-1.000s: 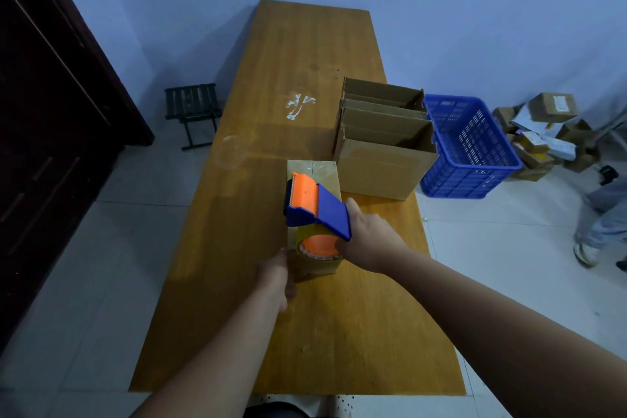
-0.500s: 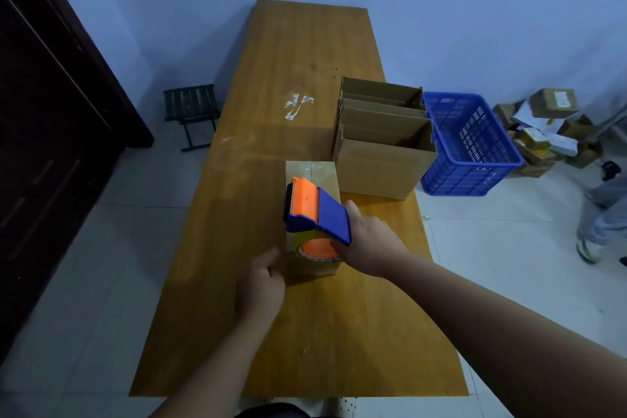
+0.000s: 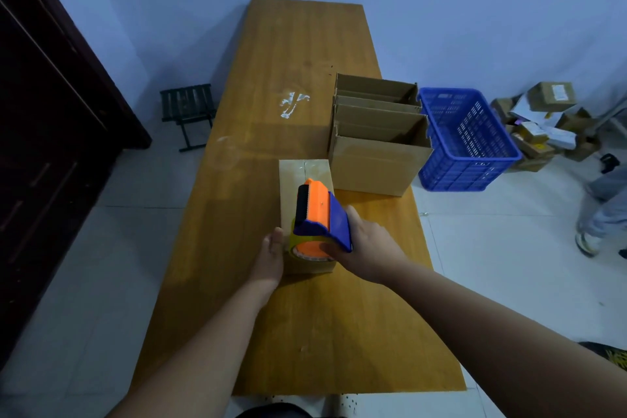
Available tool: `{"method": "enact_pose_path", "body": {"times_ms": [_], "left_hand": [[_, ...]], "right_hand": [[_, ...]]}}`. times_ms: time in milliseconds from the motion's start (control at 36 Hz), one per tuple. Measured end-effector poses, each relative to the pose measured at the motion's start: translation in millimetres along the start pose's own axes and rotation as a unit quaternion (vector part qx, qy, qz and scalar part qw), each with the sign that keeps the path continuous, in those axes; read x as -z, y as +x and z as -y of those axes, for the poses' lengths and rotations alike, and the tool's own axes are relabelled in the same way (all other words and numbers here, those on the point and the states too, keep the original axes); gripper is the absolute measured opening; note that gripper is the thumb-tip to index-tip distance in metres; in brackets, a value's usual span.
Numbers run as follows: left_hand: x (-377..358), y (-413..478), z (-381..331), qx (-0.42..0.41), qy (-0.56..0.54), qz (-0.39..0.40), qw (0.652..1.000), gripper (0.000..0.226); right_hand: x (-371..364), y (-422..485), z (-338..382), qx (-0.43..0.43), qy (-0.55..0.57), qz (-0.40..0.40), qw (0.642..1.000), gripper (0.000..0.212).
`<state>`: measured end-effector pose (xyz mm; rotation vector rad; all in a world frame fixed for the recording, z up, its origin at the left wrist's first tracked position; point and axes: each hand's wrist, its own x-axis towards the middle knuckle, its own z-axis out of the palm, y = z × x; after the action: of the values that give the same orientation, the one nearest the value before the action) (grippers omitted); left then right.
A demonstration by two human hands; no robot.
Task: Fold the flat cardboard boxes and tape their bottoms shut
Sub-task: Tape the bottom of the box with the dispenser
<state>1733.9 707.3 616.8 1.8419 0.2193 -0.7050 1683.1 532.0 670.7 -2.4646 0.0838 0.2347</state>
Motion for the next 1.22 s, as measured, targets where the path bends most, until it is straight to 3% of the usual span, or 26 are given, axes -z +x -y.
{"method": "enact_pose_path", "body": {"times_ms": [111, 278, 472, 694, 861, 1028, 1222], "left_hand": [[-4.5, 4.2, -5.9, -0.025, 0.046, -0.026, 0.998, 0.064], [-3.9, 16.0, 1.1, -0.086, 0.156, -0.083, 0.98, 0.035], [-3.2, 14.9, -0.1, -0.066, 0.273, -0.096, 0.955, 0.031], [0.2, 8.0, -10.6, -0.014, 0.32, -0.095, 0.943, 0.04], [0.0, -0.3, -20.0, -0.025, 0.325, -0.089, 0.941, 0.035], [3.2, 1.5, -15.9, -0.048, 0.342, -0.09, 0.934, 0.033], [1.8, 10.6, -7.7, -0.07, 0.348, -0.095, 0.93, 0.064]], "right_hand": [[0.3, 1.6, -1.2, -0.002, 0.0, -0.005, 1.0, 0.051], [0.4, 2.1, 2.5, 0.0, -0.009, -0.006, 1.0, 0.047], [6.1, 7.2, 3.7, 0.004, -0.003, -0.024, 1.0, 0.038], [15.9, 7.4, 9.5, 0.006, -0.007, 0.002, 1.0, 0.043], [32.7, 3.1, 4.7, 0.022, -0.077, 0.012, 0.997, 0.061], [39.2, 1.7, 2.2, 0.044, -0.124, 0.009, 0.991, 0.059], [38.1, -1.4, -11.5, 0.016, -0.09, -0.013, 0.996, 0.051]]}}
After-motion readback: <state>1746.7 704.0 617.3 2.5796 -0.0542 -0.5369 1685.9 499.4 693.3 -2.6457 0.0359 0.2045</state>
